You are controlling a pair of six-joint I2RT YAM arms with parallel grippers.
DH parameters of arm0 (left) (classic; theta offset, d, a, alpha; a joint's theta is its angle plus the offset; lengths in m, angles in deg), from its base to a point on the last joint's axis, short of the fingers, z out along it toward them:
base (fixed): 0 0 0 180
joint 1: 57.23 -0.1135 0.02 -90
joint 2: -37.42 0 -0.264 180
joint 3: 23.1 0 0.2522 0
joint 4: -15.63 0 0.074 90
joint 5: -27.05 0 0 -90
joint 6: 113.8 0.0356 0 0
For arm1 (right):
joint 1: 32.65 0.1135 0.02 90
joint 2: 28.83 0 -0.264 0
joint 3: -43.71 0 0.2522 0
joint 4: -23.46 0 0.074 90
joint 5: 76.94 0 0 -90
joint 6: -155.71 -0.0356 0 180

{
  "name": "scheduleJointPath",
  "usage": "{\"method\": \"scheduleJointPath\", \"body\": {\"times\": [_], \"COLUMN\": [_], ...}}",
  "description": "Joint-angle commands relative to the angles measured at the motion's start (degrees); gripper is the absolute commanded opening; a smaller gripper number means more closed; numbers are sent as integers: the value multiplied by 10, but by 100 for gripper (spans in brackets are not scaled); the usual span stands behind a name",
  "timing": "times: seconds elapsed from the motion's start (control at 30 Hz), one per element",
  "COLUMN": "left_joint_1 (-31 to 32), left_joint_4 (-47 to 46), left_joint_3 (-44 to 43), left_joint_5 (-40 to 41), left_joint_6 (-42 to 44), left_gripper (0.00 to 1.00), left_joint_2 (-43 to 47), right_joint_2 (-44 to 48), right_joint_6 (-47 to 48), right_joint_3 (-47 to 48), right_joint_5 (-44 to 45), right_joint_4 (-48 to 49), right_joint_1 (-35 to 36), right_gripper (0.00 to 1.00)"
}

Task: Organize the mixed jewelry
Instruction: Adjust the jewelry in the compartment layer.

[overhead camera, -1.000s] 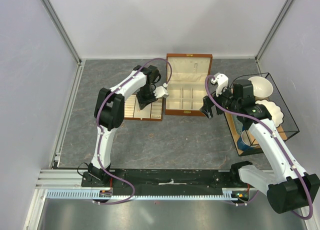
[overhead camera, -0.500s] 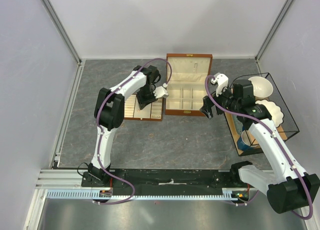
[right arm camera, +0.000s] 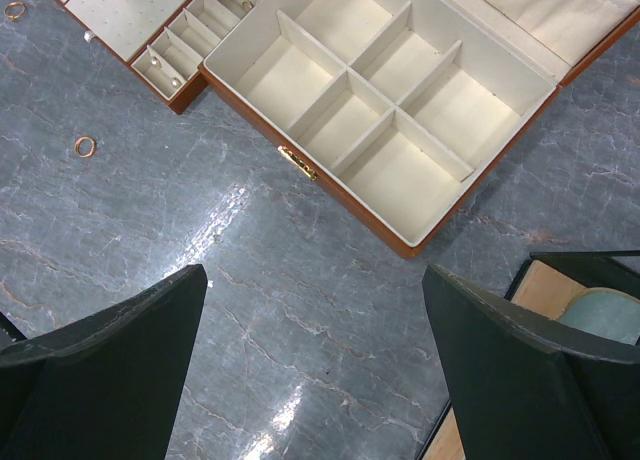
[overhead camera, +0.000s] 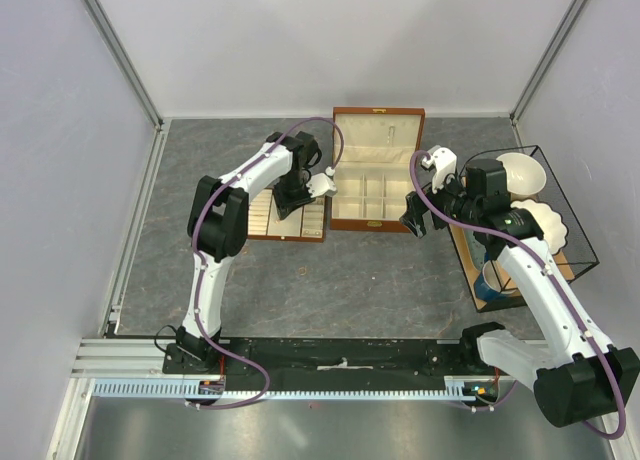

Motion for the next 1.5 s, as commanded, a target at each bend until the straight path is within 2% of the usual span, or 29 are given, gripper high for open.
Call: {"method": "scheduleJointPath", "body": {"times": [0.0, 1.47], "left_joint_1": [-3, -5], "left_joint_4": [-7, -5], "left_joint_3": [13, 21], "left_joint_5": [2, 11], "left_joint_6": [20, 24], "left_gripper": [2, 1], "left_joint_2": [25, 29], "right_joint_2": [11, 11], "right_joint_6": [3, 2], "right_joint_3": [-1, 1], "right_joint_5": [-5, -7], "right_joint_4": [12, 11], "right_joint_1": [-1, -1], "right_gripper": [98, 98]}}
